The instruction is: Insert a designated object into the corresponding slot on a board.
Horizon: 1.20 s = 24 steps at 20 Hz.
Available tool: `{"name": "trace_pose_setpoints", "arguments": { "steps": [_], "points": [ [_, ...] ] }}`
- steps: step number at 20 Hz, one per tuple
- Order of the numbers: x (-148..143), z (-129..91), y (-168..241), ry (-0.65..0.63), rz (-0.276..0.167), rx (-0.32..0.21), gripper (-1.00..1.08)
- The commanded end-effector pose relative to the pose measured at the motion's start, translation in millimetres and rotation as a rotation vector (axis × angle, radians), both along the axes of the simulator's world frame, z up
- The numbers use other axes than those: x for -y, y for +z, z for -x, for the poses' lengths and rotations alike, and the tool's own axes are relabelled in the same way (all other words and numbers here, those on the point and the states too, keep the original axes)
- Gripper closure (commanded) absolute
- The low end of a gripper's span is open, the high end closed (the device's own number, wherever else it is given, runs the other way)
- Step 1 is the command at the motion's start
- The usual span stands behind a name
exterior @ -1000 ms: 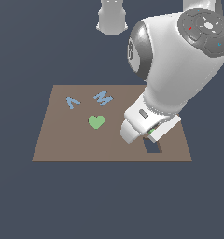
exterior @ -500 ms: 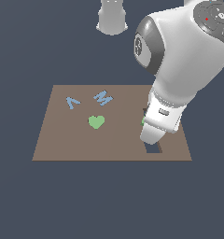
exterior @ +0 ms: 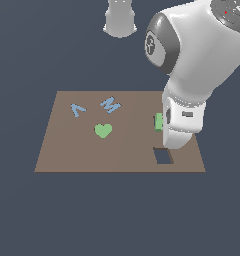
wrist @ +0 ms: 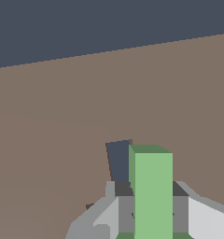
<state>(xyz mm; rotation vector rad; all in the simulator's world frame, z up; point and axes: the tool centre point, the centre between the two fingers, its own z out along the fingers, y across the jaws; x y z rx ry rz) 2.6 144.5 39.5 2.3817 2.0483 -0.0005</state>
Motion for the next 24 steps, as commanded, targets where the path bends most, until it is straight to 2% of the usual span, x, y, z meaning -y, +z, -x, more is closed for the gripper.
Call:
{"name": "trace_pose_setpoints", "arguments": {
  "steps": [1,10,24],
  "points": [
    [-0.9,3.5,0.3,0.056,0.000,0.000,1.08],
    [-1.7,10.6,0.5,0.160,0.000,0.000,1.08],
    [-1.4,10.3,-8.0,0.155,0.001,0.000,1.08]
  ]
}}
